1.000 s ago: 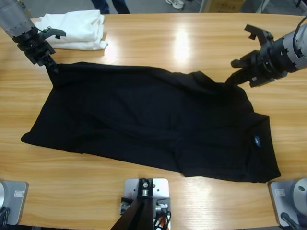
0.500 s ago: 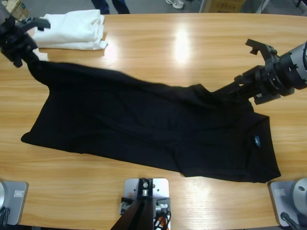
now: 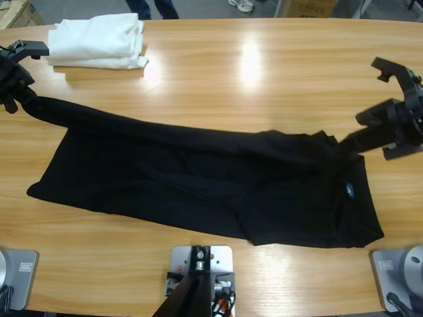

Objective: Fold clothes

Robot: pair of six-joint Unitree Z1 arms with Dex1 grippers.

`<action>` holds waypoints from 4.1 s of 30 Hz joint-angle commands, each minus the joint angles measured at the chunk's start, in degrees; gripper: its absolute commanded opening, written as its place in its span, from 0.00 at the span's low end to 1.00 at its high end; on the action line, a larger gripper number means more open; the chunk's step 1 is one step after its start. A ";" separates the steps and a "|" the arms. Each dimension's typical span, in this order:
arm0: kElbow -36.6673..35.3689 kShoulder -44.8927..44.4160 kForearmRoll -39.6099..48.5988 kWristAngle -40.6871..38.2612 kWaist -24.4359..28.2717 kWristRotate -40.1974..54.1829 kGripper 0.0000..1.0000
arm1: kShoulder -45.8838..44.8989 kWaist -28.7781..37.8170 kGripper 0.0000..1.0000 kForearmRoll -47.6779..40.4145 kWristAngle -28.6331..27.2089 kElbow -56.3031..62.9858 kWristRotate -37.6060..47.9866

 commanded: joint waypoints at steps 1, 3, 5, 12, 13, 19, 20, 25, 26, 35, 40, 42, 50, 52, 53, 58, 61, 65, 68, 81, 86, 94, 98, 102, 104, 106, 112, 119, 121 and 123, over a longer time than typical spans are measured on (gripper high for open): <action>5.42 0.50 2.34 -1.40 -8.67 -6.18 0.00 | -1.01 -0.83 0.00 4.24 2.41 1.89 0.43; 7.79 0.54 2.39 -1.17 -9.04 -7.64 0.00 | -0.75 -0.83 0.00 4.87 2.80 2.24 0.55; 8.50 0.29 3.15 -1.07 -8.42 -8.73 0.00 | -0.79 -0.83 0.00 5.84 2.89 2.82 0.60; 8.30 -0.45 6.70 0.52 -4.65 -10.58 0.00 | -1.33 -0.83 0.00 8.27 3.59 3.61 0.51; 8.02 -0.94 7.00 1.01 -4.28 -10.67 0.00 | -1.56 -0.83 0.00 8.88 3.59 3.01 0.48; 8.00 -1.91 7.67 1.62 -6.00 -11.91 0.00 | -0.77 -0.83 0.00 10.69 7.09 3.00 -0.03; 8.21 -1.48 7.63 1.68 -6.40 -12.06 0.00 | -0.52 -0.83 0.00 10.90 7.19 3.49 -0.15; 9.37 2.31 7.67 1.68 -6.77 -12.79 0.00 | 2.76 -0.76 0.00 11.01 8.23 4.74 -1.03; 9.46 2.89 7.67 1.68 -6.77 -12.99 0.00 | 3.92 -0.75 0.00 10.97 8.21 4.72 -1.23; 9.37 7.16 7.93 4.51 -6.77 -14.02 0.23 | 7.16 -0.75 0.00 11.32 5.12 4.19 -0.24; 9.37 5.55 7.93 3.17 -6.77 -14.80 0.74 | 6.51 0.71 1.00 13.91 -3.88 3.22 7.07; 9.23 3.68 7.93 2.43 -6.77 -16.63 0.75 | 6.23 1.08 1.00 14.33 -5.06 2.89 7.98; 7.48 2.59 7.61 0.57 -6.00 -39.21 0.95 | 4.84 2.24 0.96 10.25 -0.21 1.55 6.07; 7.48 4.04 7.37 -4.04 -3.10 -44.87 0.88 | 4.91 3.90 0.87 8.05 0.64 0.99 4.59; 8.02 4.39 6.47 -7.24 -1.50 -45.26 0.86 | 4.77 4.60 0.85 6.40 0.21 0.97 4.36; 14.93 1.87 -1.93 -11.59 1.12 -48.50 0.86 | 6.26 5.14 0.64 -4.00 -1.42 2.19 -0.35; 18.02 -0.50 -5.94 -11.67 1.12 -51.31 0.87 | 8.78 5.14 0.65 -8.59 -1.37 4.53 -3.18; 19.22 -1.73 -7.01 -11.59 1.14 -51.87 0.88 | 12.84 6.73 0.65 -16.38 -0.51 8.30 -4.20; 19.61 -2.54 -6.99 -11.59 1.12 -52.06 0.88 | 15.97 7.16 0.65 -20.07 0.21 10.22 -4.87; 21.59 -3.05 -7.17 -11.16 1.10 -51.41 0.92 | 23.35 7.24 0.52 -27.45 3.26 11.91 -7.03; 22.38 -3.03 -7.98 -11.16 1.12 -51.36 0.92 | 22.89 7.25 0.22 -27.66 4.29 12.05 -8.52; 22.47 -2.87 -8.26 -11.16 1.05 -51.36 0.92 | 18.13 7.53 0.00 -26.22 3.62 11.86 -9.33; 22.56 -3.01 -8.33 -11.16 0.86 -51.36 0.92 | 14.28 10.79 0.00 -19.82 -0.49 8.27 -9.24; 22.80 -2.84 -8.66 -11.17 0.52 -51.36 0.92 | 15.60 13.41 0.00 -16.41 -1.70 1.82 -10.60; 22.96 -2.87 -8.68 -11.24 0.28 -51.36 0.93 | 18.36 14.42 0.00 -14.16 -2.56 -2.00 -12.56; 23.05 -2.87 -8.68 -11.26 0.19 -51.36 0.97 | 20.99 14.97 0.00 -12.60 -3.07 -5.20 -14.67; 23.00 -2.82 -8.75 -11.33 0.17 -51.36 0.99 | 28.11 15.60 0.00 -9.93 -2.74 -9.63 -18.66; 22.91 -2.24 -8.86 -11.51 0.15 -51.36 0.99 | 29.59 16.22 0.01 -8.17 -7.85 -10.59 -17.98; 22.91 -2.13 -8.86 -11.51 0.14 -51.36 0.99 | 27.37 16.36 0.78 -7.73 -12.16 -10.47 -16.54; 22.91 -1.92 -8.86 -11.59 0.17 -51.36 0.99 | 24.17 17.03 1.00 -7.75 -16.87 -10.31 -15.17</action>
